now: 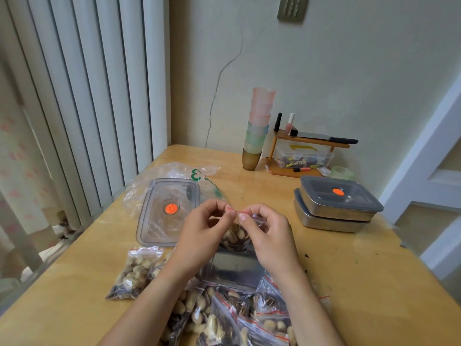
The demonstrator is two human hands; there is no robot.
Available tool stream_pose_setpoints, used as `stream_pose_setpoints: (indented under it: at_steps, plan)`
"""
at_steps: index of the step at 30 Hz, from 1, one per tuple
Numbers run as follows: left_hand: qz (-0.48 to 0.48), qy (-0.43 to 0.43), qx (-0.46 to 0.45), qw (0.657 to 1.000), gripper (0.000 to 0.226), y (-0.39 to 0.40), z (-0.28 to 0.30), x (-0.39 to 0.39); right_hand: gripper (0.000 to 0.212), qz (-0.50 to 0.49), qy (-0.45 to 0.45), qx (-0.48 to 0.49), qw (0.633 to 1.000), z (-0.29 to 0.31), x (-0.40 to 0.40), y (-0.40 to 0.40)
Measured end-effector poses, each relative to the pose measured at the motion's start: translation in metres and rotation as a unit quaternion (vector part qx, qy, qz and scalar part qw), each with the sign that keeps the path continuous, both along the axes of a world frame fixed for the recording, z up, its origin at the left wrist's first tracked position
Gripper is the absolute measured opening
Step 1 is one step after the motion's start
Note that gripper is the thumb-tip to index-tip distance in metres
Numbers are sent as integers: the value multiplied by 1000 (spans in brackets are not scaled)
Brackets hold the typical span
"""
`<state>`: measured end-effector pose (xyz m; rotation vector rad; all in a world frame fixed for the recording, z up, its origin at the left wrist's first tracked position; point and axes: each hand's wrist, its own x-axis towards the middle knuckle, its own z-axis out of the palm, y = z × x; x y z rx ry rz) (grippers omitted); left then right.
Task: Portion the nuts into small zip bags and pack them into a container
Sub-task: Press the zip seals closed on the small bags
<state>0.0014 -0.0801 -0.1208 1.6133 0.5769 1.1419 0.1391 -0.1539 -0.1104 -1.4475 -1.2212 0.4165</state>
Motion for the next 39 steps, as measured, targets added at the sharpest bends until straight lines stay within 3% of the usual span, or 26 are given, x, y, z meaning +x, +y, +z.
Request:
stream_pose_setpoints:
  at_steps: [8, 15, 20, 30, 33, 35, 39]
  plan:
    - [33, -17, 5, 999, 11, -1, -1, 0, 11, 8, 70, 15, 997, 2, 1, 1]
    - [16, -3, -40, 999, 13, -2, -1, 0, 12, 2, 11, -1, 1000, -4, 3, 3]
    - [-7, 12, -8, 1000, 6, 1, -2, -1, 12, 5, -33, 1, 999, -7, 3, 4]
    - [47, -34, -70, 996, 7, 1, 1, -1, 10, -8, 37, -25, 999, -2, 9, 2]
    - [60, 38, -57, 996, 6, 3, -2, -2, 11, -50, 27, -70, 996, -7, 13, 2]
    - [82, 139, 19, 987, 7, 7, -9, -3, 13, -68, 9, -112, 991, -9, 12, 2]
    - [168, 292, 176, 925, 12, 13, -18, -2, 12, -99, -56, -140, 984, -17, 5, 3]
